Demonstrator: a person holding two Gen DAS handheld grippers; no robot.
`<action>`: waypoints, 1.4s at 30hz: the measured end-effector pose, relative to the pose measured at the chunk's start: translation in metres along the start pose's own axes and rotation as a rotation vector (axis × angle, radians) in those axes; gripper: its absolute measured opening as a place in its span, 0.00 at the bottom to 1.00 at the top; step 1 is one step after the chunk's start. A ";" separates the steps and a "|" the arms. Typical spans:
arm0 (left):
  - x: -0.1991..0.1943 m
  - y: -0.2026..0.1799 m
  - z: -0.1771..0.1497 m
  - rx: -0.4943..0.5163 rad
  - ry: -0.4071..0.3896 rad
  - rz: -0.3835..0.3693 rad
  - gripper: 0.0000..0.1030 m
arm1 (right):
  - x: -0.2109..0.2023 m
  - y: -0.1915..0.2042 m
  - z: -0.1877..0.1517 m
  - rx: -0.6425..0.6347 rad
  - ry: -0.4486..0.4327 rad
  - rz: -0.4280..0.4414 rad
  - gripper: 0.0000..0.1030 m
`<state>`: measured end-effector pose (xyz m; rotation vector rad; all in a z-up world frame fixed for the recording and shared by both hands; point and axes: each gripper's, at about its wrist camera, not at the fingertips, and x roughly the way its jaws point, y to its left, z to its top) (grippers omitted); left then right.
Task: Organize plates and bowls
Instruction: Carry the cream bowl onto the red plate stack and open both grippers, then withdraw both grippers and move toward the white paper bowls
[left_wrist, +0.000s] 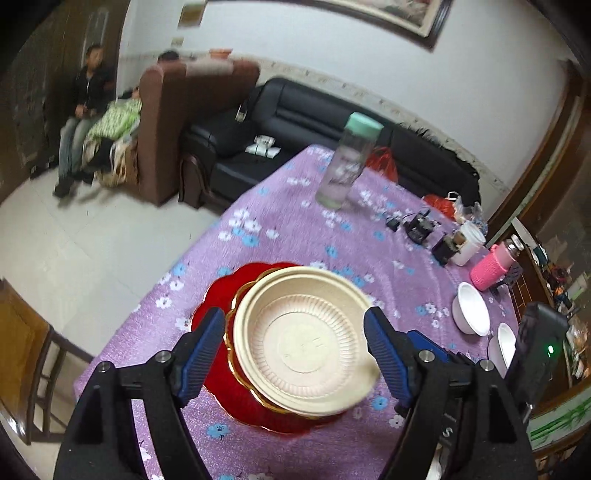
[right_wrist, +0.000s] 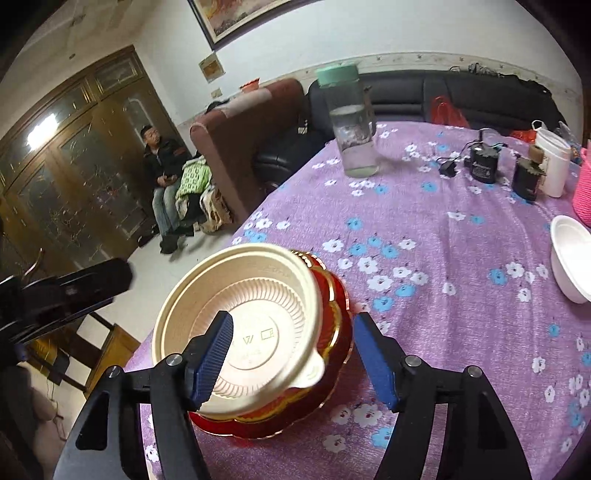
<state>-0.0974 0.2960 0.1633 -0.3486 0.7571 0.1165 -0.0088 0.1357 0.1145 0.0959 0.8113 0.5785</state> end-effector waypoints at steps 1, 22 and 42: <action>-0.006 -0.006 -0.003 0.017 -0.020 0.000 0.78 | -0.006 -0.002 -0.001 0.003 -0.013 0.000 0.71; -0.024 -0.170 -0.074 0.394 -0.146 -0.083 0.88 | -0.099 -0.148 -0.053 0.232 -0.106 -0.156 0.72; 0.079 -0.261 -0.050 0.435 -0.008 -0.069 0.88 | -0.102 -0.280 -0.048 0.544 -0.162 -0.250 0.72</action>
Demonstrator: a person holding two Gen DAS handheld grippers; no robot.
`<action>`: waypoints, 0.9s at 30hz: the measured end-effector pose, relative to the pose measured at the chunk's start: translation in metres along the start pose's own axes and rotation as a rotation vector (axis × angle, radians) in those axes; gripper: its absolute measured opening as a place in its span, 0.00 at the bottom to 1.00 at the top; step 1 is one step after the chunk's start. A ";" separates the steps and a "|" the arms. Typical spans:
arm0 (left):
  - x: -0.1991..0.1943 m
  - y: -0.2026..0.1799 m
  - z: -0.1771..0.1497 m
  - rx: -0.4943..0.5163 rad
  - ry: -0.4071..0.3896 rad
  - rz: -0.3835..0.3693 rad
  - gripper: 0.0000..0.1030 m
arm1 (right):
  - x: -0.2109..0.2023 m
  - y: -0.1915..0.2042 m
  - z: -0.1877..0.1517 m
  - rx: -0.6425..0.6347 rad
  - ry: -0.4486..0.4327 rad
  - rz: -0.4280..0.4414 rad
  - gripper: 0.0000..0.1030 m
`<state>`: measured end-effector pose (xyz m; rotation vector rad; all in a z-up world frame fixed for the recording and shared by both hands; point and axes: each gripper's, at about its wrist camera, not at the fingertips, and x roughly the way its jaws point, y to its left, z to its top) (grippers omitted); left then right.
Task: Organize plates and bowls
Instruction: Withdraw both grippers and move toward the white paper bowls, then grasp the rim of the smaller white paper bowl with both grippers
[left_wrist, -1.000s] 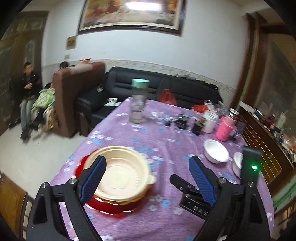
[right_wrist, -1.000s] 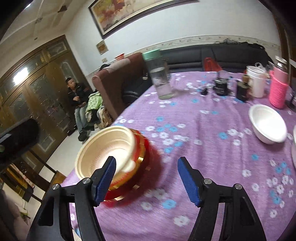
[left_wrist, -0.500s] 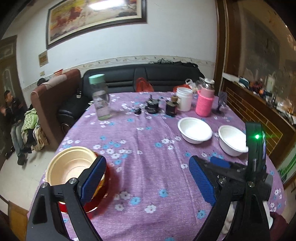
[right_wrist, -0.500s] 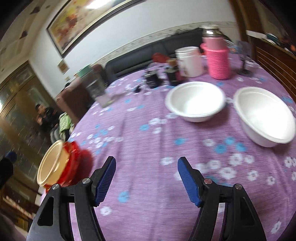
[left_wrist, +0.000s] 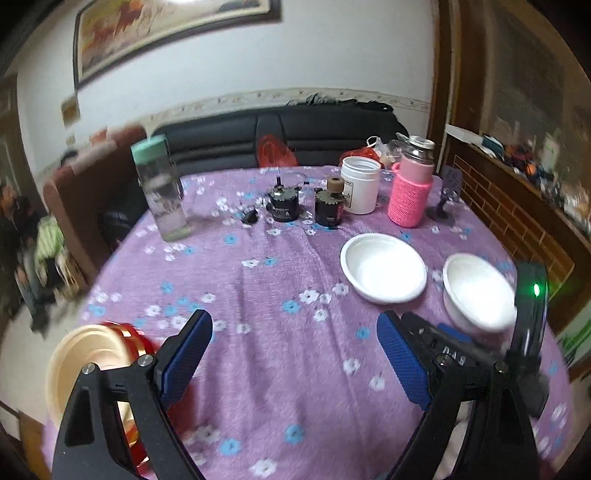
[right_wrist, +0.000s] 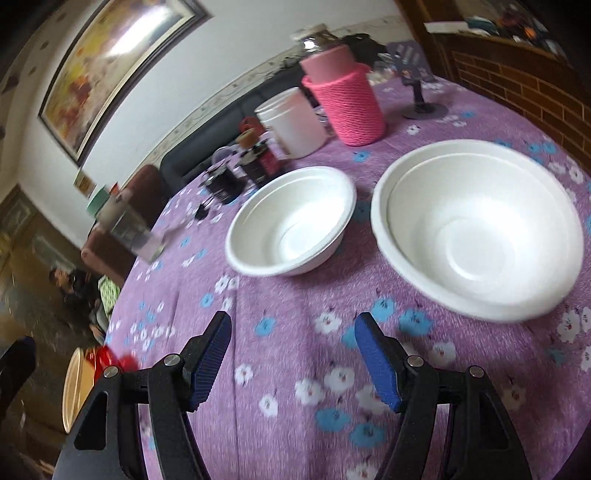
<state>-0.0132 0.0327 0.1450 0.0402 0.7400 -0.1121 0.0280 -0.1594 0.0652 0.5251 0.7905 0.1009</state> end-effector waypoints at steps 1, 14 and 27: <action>0.010 0.002 0.006 -0.031 0.017 -0.011 0.88 | 0.003 -0.001 0.002 0.008 -0.001 -0.001 0.72; 0.098 0.010 0.040 -0.151 0.081 0.042 0.87 | 0.049 0.001 0.027 0.077 -0.010 -0.044 0.72; 0.197 -0.009 0.048 -0.228 0.177 -0.057 0.87 | 0.057 -0.013 0.031 0.079 -0.022 -0.023 0.72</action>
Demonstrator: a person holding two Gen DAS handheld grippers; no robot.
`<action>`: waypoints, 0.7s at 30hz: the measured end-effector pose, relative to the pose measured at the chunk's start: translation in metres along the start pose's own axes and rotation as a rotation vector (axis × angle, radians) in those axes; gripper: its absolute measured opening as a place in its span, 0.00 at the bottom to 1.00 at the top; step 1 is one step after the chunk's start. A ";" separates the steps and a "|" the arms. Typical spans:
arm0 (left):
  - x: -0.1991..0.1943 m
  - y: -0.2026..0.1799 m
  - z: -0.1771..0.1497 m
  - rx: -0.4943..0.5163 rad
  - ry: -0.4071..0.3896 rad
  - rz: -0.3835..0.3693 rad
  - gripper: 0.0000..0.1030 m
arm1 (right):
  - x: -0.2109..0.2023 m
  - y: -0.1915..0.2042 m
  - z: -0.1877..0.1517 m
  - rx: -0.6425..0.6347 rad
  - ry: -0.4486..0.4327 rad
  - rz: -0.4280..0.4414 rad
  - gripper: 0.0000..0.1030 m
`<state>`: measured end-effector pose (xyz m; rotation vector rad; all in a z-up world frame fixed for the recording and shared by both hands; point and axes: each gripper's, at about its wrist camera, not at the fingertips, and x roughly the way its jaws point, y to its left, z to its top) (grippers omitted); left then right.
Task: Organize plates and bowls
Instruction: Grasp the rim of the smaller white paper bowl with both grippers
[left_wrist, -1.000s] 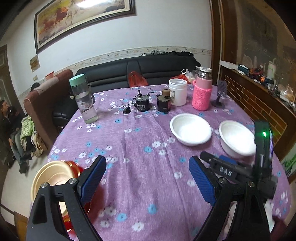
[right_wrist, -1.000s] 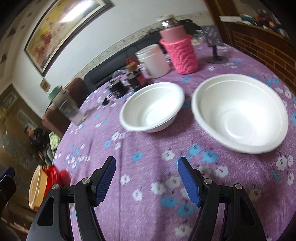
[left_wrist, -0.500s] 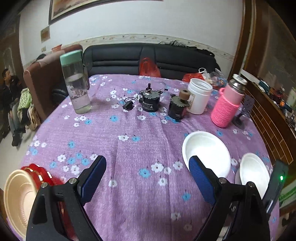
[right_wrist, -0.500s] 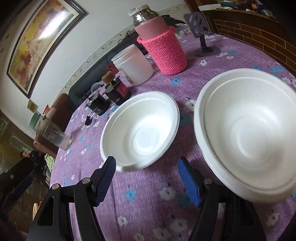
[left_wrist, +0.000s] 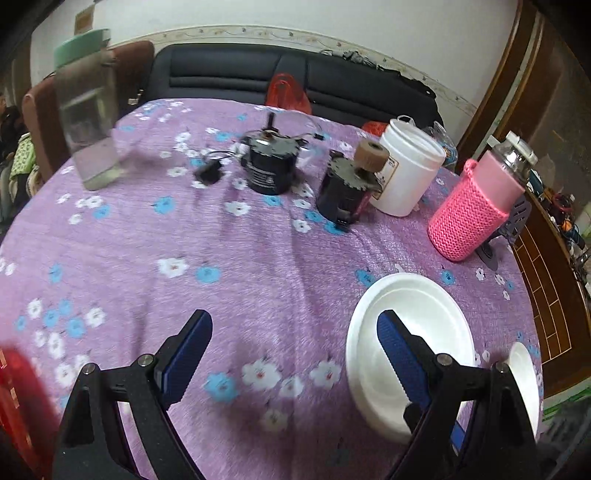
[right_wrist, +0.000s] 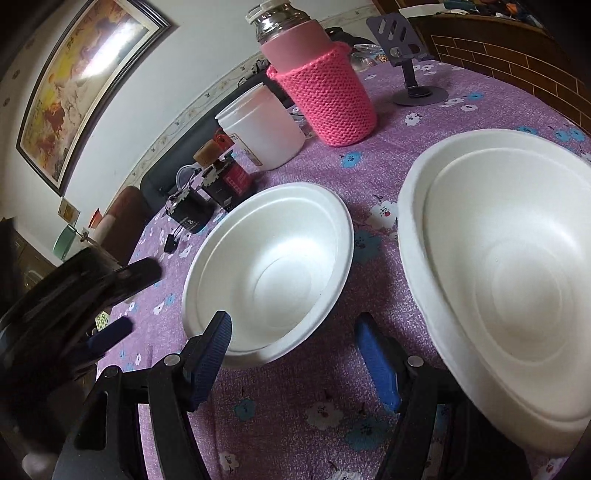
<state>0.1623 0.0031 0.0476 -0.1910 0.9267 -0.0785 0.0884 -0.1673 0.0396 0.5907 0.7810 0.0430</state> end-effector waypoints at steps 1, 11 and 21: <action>0.004 -0.002 0.001 0.005 -0.001 -0.002 0.87 | 0.000 -0.001 0.000 0.004 -0.002 0.001 0.72; 0.032 -0.010 0.009 0.064 -0.020 -0.036 0.77 | -0.001 0.003 -0.001 -0.010 -0.020 -0.025 0.66; 0.027 -0.019 0.006 0.113 -0.019 -0.079 0.51 | 0.001 0.006 -0.002 -0.029 -0.023 -0.022 0.59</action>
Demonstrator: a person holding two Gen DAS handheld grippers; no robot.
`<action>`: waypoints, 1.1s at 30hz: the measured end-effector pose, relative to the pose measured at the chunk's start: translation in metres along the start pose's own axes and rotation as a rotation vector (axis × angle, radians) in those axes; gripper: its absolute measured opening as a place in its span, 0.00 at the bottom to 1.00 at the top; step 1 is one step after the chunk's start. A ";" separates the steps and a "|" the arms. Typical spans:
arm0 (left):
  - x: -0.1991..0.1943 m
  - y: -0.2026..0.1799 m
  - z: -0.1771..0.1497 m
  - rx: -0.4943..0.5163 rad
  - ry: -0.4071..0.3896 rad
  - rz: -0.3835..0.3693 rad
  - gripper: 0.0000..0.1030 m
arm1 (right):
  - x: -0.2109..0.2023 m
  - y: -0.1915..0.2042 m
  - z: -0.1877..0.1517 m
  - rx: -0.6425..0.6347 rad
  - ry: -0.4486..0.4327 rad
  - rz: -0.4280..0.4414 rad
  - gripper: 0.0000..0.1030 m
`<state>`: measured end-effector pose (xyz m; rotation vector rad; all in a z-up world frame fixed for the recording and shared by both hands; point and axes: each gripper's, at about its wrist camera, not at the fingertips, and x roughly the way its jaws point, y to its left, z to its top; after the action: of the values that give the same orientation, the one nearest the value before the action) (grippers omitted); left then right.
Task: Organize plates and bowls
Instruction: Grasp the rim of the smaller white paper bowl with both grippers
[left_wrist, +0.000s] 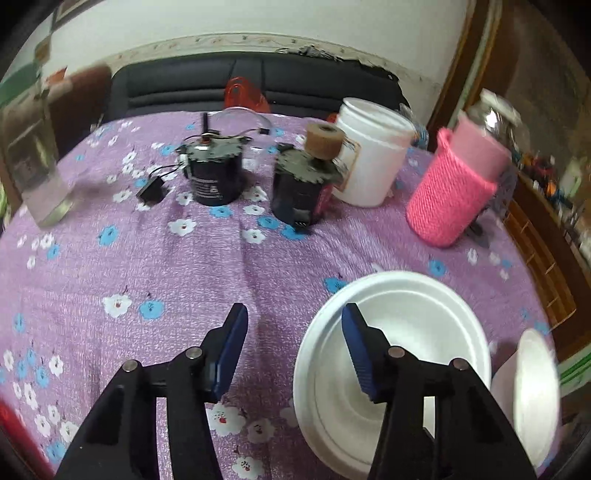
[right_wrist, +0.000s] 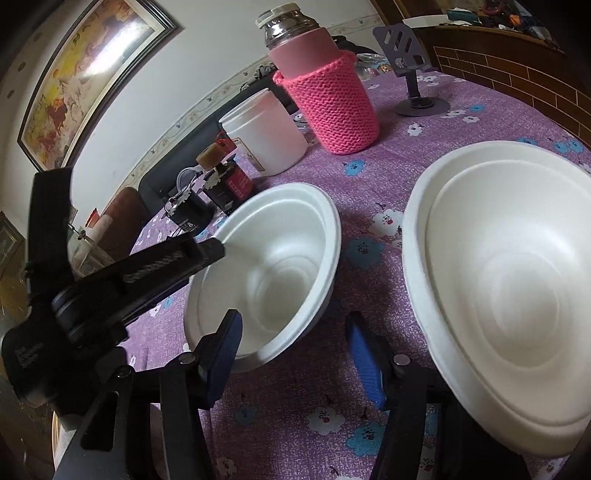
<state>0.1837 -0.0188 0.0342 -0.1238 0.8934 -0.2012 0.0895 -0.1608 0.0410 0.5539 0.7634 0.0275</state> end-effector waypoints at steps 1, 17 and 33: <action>-0.003 0.006 0.002 -0.030 -0.014 -0.010 0.51 | 0.001 -0.001 0.000 0.005 0.004 0.003 0.59; 0.014 0.008 -0.006 -0.055 0.065 -0.183 0.56 | 0.007 -0.002 -0.001 0.012 0.034 0.036 0.26; -0.027 0.003 -0.016 0.003 0.020 -0.090 0.14 | -0.007 0.010 -0.001 -0.047 -0.001 0.086 0.22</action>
<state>0.1555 -0.0099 0.0443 -0.1599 0.9086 -0.2880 0.0853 -0.1533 0.0496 0.5419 0.7358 0.1243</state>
